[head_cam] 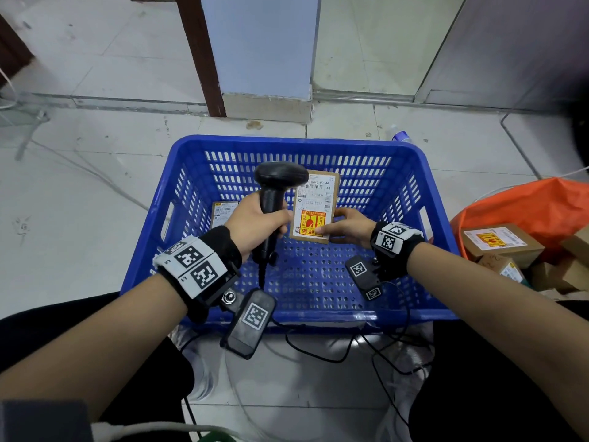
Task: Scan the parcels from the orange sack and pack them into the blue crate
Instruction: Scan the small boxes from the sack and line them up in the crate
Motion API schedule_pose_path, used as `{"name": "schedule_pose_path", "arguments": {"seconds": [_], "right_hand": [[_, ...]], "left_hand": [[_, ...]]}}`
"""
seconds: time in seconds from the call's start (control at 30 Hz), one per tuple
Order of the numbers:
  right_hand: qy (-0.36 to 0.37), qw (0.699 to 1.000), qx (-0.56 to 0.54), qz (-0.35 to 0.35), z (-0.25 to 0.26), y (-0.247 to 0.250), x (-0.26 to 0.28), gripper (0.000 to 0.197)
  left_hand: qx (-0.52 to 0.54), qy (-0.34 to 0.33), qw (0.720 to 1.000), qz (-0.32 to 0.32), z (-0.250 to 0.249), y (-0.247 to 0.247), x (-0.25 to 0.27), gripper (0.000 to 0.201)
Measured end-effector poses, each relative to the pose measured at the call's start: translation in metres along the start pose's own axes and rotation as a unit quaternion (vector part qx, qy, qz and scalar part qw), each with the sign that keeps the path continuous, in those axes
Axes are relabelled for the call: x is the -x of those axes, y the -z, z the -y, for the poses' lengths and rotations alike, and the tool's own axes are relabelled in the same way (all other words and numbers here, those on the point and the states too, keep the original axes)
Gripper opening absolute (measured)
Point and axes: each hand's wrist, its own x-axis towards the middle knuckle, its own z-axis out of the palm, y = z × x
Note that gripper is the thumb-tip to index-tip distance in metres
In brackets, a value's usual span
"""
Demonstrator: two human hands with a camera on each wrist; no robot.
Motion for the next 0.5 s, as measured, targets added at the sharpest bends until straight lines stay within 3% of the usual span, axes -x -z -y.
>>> {"name": "schedule_pose_path", "arguments": {"seconds": [0.17,0.3,0.4,0.5], "right_hand": [[-0.03,0.999,-0.006,-0.04,0.002,-0.007,-0.031,0.042],[-0.075,0.993,0.053,-0.07,-0.012,-0.011,-0.084,0.072],[-0.104,0.987,0.082,-0.096,-0.018,-0.018,-0.109,0.057],[-0.132,0.978,0.137,-0.087,-0.045,-0.02,-0.149,0.068]], "left_hand": [[0.015,0.001,1.0,-0.027,-0.001,0.005,-0.006,0.009],[0.029,0.006,0.999,-0.024,0.001,0.008,-0.009,0.01],[0.05,0.013,0.998,-0.039,0.005,0.014,-0.009,0.01],[0.076,0.034,0.995,-0.061,0.014,0.021,-0.01,0.012]]}}
